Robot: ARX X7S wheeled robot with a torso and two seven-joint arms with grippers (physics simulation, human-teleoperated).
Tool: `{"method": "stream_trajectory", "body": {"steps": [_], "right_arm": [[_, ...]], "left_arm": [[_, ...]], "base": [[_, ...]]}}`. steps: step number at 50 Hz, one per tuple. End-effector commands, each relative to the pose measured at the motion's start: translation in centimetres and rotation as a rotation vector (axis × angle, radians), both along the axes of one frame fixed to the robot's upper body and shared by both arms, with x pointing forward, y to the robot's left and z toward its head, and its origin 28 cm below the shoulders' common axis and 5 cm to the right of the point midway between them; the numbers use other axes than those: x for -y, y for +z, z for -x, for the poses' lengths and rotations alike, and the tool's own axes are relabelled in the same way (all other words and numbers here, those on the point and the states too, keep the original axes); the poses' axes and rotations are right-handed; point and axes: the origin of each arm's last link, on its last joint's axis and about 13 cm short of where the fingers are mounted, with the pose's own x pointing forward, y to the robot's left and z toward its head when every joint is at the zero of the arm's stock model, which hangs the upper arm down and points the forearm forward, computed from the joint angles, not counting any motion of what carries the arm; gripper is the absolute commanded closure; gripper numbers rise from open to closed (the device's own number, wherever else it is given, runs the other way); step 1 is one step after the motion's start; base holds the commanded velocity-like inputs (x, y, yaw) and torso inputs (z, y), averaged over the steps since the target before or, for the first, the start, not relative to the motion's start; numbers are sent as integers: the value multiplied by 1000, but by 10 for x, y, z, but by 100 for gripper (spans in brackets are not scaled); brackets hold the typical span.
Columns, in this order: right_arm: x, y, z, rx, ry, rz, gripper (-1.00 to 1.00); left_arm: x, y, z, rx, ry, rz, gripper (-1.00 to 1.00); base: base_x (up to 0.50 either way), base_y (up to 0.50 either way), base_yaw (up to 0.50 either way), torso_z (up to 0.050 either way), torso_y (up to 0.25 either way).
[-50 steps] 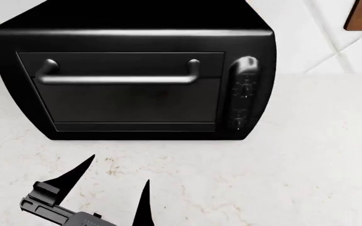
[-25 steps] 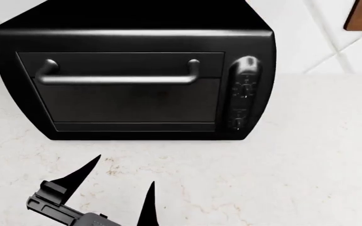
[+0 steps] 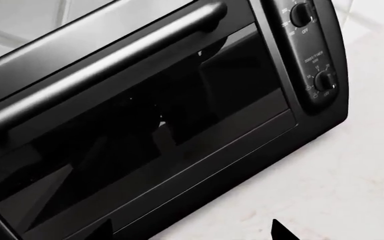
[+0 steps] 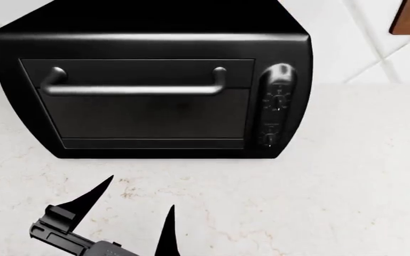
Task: Pick the canned food and peanut butter from the counter and place them in the cabinets closest to them.
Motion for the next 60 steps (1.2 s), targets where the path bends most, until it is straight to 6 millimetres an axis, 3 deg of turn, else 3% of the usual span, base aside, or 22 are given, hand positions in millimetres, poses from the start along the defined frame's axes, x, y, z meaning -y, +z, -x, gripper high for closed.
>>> {"method": "stream_trajectory", "body": {"steps": [1, 14, 29, 45, 60], "right_arm": [[23, -48, -17, -246, -98, -24, -100], [9, -41, 24, -170, -20, 43, -100], [10, -34, 63, -105, 29, 47, -100], [9, -38, 84, -70, 56, 70, -100], [6, -71, 124, -21, 24, 73, -100]], "left_arm": [[0, -1, 0, 2, 2, 5, -100], [0, -1, 0, 8, 3, 11, -100], [1, 0, 0, 11, 0, 11, -100], [2, -1, 0, 14, 1, 4, -100], [2, -1, -1, 20, -1, 16, -100]], "base": [[0, 0, 0, 0, 0], [0, 0, 0, 0, 0], [0, 0, 0, 0, 0], [0, 0, 0, 0, 0], [0, 0, 0, 0, 0]]}}
